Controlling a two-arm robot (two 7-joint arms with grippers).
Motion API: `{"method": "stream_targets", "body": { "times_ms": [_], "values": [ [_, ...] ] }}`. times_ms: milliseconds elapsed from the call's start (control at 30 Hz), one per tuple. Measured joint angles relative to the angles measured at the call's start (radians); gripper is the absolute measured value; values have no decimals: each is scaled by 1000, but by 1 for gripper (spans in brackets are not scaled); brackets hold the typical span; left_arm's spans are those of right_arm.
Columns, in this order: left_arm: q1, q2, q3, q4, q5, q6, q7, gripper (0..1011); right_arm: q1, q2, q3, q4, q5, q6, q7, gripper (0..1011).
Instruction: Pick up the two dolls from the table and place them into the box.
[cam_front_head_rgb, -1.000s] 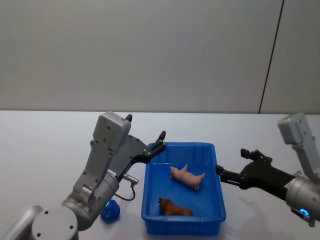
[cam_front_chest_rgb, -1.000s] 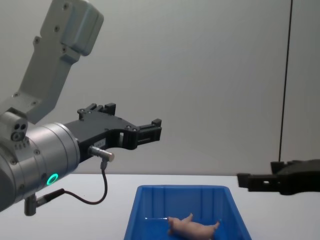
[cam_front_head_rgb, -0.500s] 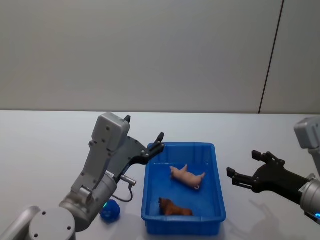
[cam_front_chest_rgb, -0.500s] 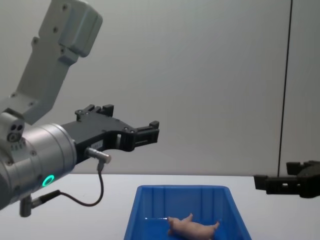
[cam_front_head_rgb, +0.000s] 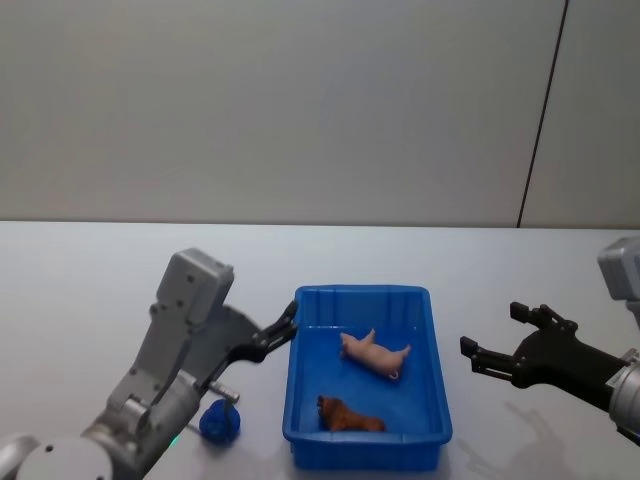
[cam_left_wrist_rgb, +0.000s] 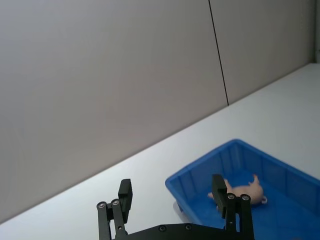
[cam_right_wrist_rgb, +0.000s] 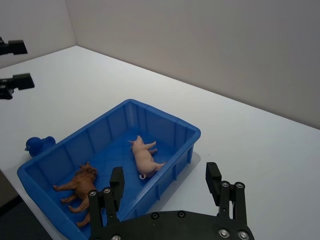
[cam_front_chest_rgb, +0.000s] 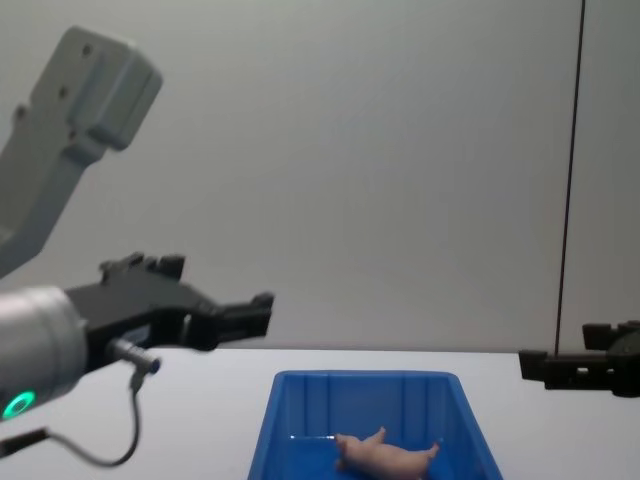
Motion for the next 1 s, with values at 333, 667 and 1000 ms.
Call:
{"method": "stream_targets", "body": {
  "times_ms": [333, 667, 1000],
  "values": [
    [75, 71, -18, -25, -58, 44, -1, 1001, -3, 4, 2, -1, 2, -3, 1, 1001],
    [112, 96, -26, 1, -86, 52, -10, 1001, -4, 5, 3, -2, 3, -4, 2, 1001],
    [108, 85, -27, 76, -94, 36, -43, 1001, -5, 6, 4, -2, 3, -5, 3, 1001]
  ]
}}
